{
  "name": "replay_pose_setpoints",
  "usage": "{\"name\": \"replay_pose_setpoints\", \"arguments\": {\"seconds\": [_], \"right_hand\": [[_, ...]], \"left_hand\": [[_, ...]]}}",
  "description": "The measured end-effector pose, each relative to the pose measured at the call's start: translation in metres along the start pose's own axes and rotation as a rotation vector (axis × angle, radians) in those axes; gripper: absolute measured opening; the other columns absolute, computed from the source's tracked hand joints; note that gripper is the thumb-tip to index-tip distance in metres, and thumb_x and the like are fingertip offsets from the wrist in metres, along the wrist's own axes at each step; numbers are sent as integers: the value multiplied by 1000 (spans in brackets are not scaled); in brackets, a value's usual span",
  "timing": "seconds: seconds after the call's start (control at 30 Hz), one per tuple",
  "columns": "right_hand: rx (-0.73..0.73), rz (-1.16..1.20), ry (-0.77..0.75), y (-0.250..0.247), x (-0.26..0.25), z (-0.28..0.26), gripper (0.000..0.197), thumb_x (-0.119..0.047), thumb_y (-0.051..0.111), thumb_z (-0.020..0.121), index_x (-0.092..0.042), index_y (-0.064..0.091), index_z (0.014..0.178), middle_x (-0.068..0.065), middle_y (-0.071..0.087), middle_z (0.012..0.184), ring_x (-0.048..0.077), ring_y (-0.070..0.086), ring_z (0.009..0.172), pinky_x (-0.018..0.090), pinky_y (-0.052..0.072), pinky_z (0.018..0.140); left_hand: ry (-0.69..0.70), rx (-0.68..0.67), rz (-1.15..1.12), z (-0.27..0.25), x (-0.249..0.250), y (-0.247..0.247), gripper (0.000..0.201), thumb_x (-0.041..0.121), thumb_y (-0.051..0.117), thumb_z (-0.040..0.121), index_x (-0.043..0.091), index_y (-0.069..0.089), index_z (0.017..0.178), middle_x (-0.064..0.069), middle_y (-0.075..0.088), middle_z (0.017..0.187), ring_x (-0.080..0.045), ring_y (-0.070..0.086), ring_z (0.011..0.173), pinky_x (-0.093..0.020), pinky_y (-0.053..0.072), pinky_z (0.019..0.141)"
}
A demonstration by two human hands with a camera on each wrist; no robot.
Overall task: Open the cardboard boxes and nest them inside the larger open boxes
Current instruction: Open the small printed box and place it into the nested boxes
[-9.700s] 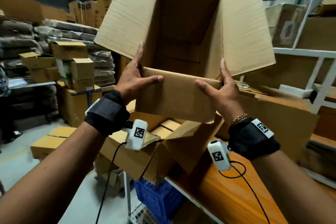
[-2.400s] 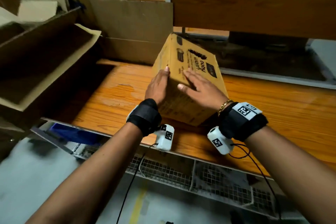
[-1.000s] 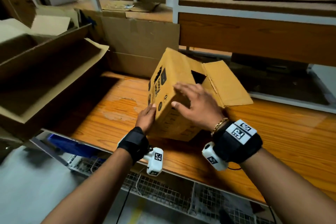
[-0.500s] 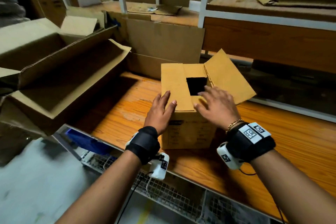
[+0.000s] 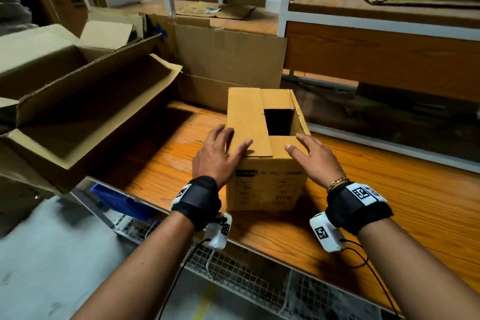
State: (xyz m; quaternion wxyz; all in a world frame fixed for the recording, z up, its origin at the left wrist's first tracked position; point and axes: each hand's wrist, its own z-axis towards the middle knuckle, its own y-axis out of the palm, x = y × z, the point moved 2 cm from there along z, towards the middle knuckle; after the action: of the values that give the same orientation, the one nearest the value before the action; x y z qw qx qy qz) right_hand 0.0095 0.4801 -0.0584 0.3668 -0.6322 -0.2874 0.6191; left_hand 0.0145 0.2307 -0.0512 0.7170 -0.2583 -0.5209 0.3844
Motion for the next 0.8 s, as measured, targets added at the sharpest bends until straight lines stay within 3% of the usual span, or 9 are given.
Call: {"name": "replay_pose_setpoints", "arguments": {"seconds": [0.17,0.23,0.37,0.43,0.53,0.6,0.8], "right_hand": [[20,-57,16,1,-6,0,69,-71,40,90,-34,38,148,-2,35,156,24,35,140,44,35,109],[24,-54,19,0,-7,-2,68,-70,40,91,-33,38,148,-1,35,156,24,35,140,43,34,108],[19,-46,6,-3,-6,-4,68,-68,41,92,-31,37,149,0,33,157,24,33,142,43,32,110],[18,-65,10,-2,-7,-3,69,-69,41,92,-31,36,149,1,33,157,24,33,141,42,33,108],[17,-79,7,-1,-8,-1,70,-71,40,90,-32,37,148,0,34,156,25,36,139,43,36,106],[14,-78,6,-1,-6,0,72,-74,38,88,-34,38,147,0,36,155,25,38,138,44,38,105],[3,-71,-9,-4,2,1,73,-76,36,87,-33,39,147,-1,37,154,24,39,137,43,39,104]], "left_hand": [[95,-101,127,-1,10,1,107,93,45,61,30,33,146,5,27,156,-19,37,138,-42,46,104],[106,-43,114,-1,11,0,101,90,47,65,29,37,144,6,39,150,-17,44,132,-40,49,99],[62,190,23,0,-5,-10,69,76,42,84,29,48,134,8,59,131,-13,58,117,-33,53,87],[82,209,12,0,-8,-14,71,76,43,84,27,45,136,6,57,132,-14,55,119,-32,50,89],[225,106,118,-3,5,-8,95,84,51,70,25,35,143,0,46,141,-17,44,128,-37,45,102],[248,73,165,-2,12,-4,100,82,57,67,26,31,146,-1,41,144,-19,40,131,-42,43,104],[187,238,74,0,10,-17,85,81,46,78,23,40,141,0,47,137,-17,45,125,-39,45,101]]}}
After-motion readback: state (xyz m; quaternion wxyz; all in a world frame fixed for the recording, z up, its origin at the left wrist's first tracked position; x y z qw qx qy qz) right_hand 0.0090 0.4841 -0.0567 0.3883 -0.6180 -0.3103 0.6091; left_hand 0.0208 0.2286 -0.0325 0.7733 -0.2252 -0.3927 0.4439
